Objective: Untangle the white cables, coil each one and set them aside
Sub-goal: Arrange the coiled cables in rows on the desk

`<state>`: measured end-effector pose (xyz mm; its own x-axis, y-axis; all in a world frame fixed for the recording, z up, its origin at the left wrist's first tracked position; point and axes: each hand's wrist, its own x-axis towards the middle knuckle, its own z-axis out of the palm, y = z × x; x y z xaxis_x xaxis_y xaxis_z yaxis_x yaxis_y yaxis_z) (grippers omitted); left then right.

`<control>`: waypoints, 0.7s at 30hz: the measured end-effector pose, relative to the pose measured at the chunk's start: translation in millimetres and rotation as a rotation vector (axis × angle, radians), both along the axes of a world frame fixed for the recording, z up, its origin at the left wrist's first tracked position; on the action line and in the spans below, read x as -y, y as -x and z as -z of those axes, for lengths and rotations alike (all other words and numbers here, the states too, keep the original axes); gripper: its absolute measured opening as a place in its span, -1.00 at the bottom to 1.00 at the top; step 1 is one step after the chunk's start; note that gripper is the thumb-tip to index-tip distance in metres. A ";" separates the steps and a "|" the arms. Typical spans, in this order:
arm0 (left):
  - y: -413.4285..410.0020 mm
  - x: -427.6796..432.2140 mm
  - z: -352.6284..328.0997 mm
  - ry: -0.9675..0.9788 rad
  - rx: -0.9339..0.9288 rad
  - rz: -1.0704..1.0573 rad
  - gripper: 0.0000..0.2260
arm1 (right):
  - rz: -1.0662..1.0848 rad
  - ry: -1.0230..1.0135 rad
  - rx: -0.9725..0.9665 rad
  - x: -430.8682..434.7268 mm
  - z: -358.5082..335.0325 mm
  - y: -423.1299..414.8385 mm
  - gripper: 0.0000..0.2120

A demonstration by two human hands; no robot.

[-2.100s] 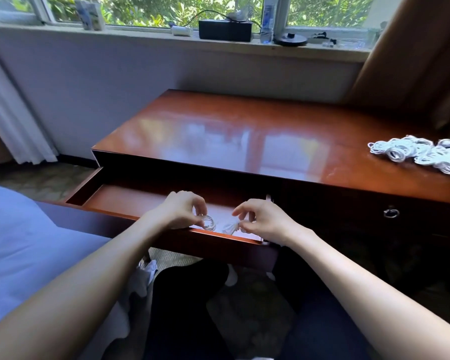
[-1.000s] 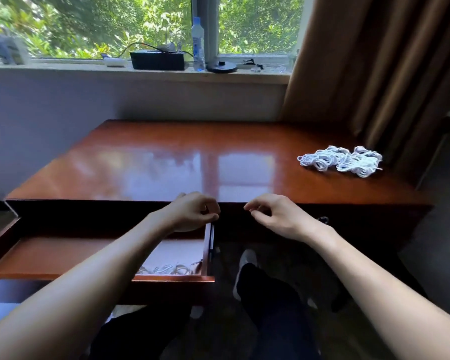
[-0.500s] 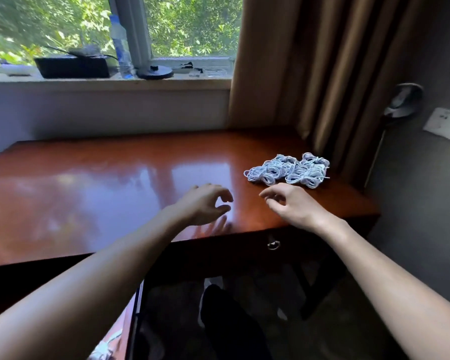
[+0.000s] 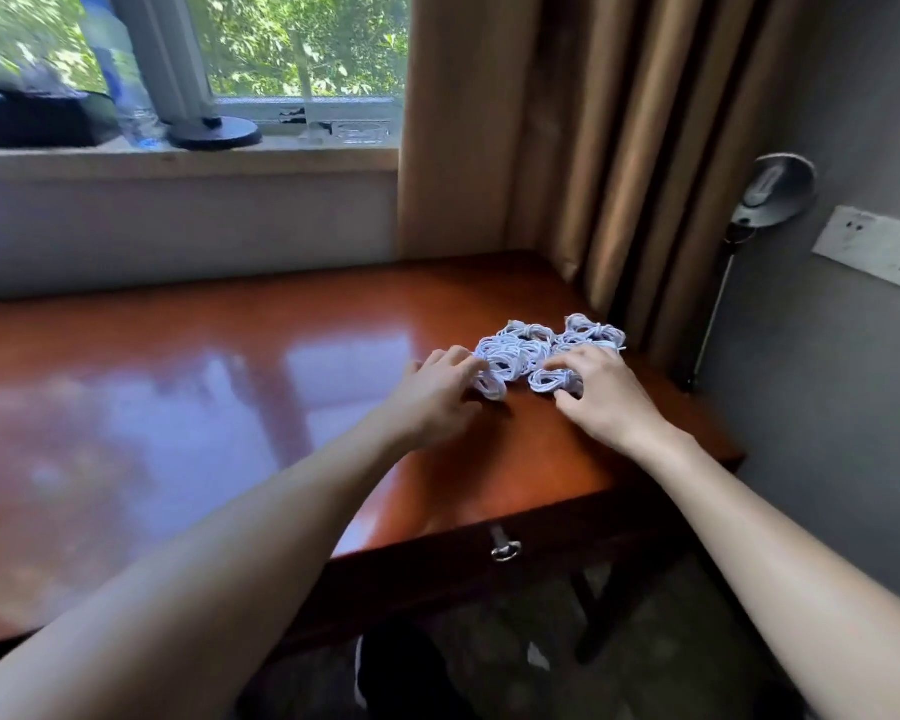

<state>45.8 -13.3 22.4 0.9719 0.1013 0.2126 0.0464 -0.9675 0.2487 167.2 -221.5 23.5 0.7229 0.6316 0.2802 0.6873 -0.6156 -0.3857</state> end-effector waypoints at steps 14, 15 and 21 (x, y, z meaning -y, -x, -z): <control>-12.8 -2.6 15.4 -0.072 0.137 -0.048 -0.82 | -0.004 0.003 0.095 2.1 0.6 -4.5 -0.79; -7.0 -2.5 14.3 -0.066 0.141 -0.052 -0.81 | -0.026 -0.024 0.075 3.7 -1.9 -0.4 -0.81; 56.5 -5.0 0.8 -0.102 0.150 -0.075 -0.77 | -0.176 -0.109 -0.034 8.1 -15.4 52.5 -0.84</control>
<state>-10.7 -8.3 21.7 0.9192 0.1427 0.3671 0.0892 -0.9833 0.1589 114.7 -229.6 38.9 0.6139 0.7166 0.3311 0.7664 -0.4404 -0.4677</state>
